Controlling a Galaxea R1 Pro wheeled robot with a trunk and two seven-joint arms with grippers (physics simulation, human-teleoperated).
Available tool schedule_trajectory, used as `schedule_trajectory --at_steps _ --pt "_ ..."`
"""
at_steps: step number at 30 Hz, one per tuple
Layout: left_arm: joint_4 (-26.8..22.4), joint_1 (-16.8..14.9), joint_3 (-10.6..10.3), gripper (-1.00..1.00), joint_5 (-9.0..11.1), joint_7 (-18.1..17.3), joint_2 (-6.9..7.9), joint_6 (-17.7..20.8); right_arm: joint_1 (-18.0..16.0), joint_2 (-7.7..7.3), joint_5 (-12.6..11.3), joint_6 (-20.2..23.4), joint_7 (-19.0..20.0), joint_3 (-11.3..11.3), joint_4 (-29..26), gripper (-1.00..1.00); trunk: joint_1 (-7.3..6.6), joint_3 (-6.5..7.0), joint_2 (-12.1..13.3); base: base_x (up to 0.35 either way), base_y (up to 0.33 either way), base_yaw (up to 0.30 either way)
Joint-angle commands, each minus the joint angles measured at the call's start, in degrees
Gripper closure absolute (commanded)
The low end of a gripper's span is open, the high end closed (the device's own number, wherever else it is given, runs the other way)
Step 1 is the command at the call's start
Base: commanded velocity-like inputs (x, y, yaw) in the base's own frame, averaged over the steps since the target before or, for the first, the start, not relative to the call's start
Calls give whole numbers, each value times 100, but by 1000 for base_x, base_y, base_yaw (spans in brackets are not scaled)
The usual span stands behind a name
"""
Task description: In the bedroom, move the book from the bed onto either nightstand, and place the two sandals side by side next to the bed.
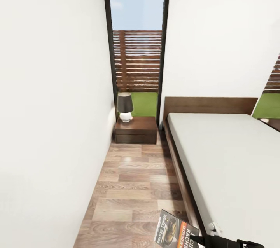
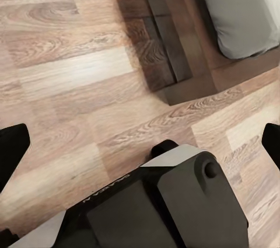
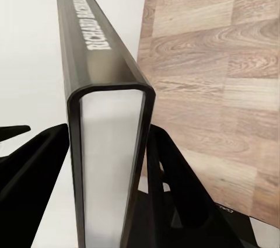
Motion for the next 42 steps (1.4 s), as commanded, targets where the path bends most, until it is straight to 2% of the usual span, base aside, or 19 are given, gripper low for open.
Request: schedule_trajectory --at_steps 1,42 --pt "5 -6 -47 -100 19 0 4 -42 -9 -4 20 58 14 -61 13 100 7 -13 -13 325 0 -4" --pt "5 -6 -47 -100 21 0 4 -42 -9 -3 20 58 14 -61 16 100 7 -13 -13 330 0 -11"
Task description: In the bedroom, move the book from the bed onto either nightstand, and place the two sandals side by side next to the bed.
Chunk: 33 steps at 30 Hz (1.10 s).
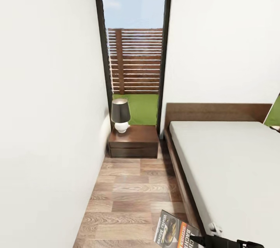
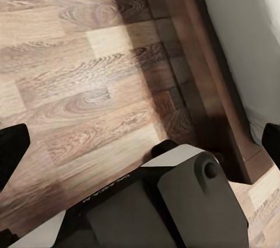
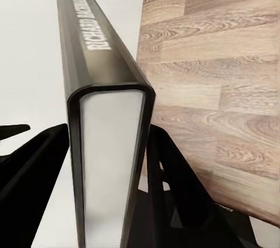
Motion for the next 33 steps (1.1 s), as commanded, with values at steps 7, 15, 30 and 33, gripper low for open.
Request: schedule_trajectory --at_steps 7,15,30,33 --pt "2 -6 -47 -100 21 0 4 -42 -9 -5 20 58 15 -76 11 100 7 -13 -13 330 0 0" --pt "1 -6 -47 -100 21 0 4 -42 -9 -5 20 58 15 -76 11 100 7 -13 -13 330 0 -123" --pt "4 -6 -47 -100 21 1 4 -42 -9 -5 20 58 15 -77 11 100 7 -13 -13 330 0 -11" --pt "5 -6 -47 -100 20 2 4 -42 -9 -6 20 58 15 -77 15 100 7 -13 -13 295 0 0"
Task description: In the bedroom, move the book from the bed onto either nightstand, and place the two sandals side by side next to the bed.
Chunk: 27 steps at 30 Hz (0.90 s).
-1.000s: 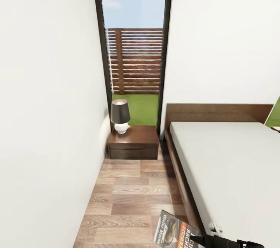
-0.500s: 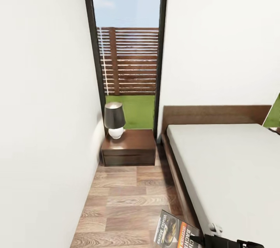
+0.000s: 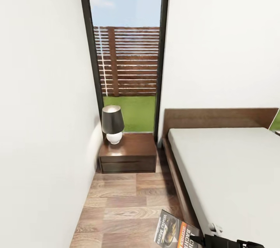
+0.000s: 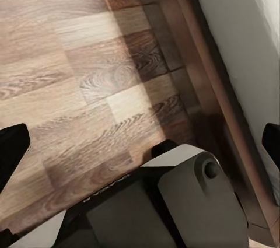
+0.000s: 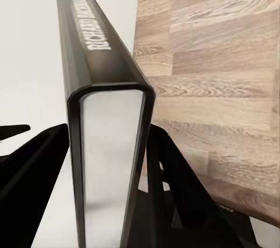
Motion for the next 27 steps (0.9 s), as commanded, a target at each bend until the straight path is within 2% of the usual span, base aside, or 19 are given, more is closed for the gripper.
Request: schedule_trajectory --at_steps 1,13,27 --pt "4 -6 -47 -100 21 1 4 -42 -9 -3 21 57 14 -69 13 100 6 -13 -13 202 0 0" --pt "1 -6 -47 -100 21 -1 4 -42 -9 -4 21 57 15 -69 24 100 6 -13 -13 60 0 0" --pt "1 -6 -47 -100 17 -2 4 -42 -9 -4 21 57 14 -69 23 100 6 -13 -13 299 0 0"
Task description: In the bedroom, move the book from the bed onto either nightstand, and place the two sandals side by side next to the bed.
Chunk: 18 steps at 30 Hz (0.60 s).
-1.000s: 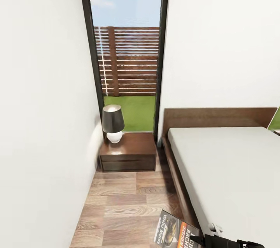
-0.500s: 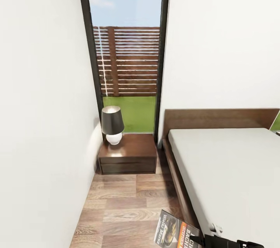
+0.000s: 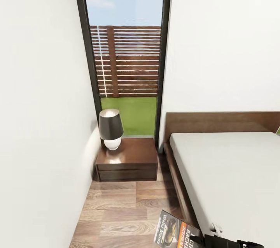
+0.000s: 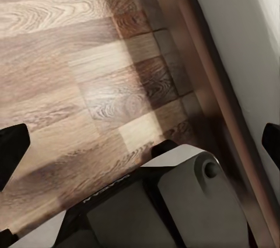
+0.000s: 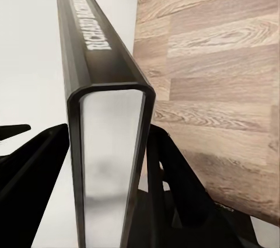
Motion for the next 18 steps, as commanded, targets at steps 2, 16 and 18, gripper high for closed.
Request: schedule_trajectory --at_steps 2,16,18 --pt "7 -6 -47 -100 19 0 4 -42 -9 -4 20 57 14 -65 11 100 7 -13 -13 308 0 0" --pt "4 -6 -47 -100 17 -1 4 -42 -9 -1 20 57 14 -65 5 100 7 -13 -13 308 0 0" --pt "4 -6 -47 -100 16 -5 4 -42 -9 -2 20 57 14 -65 4 100 7 -13 -13 309 0 0"
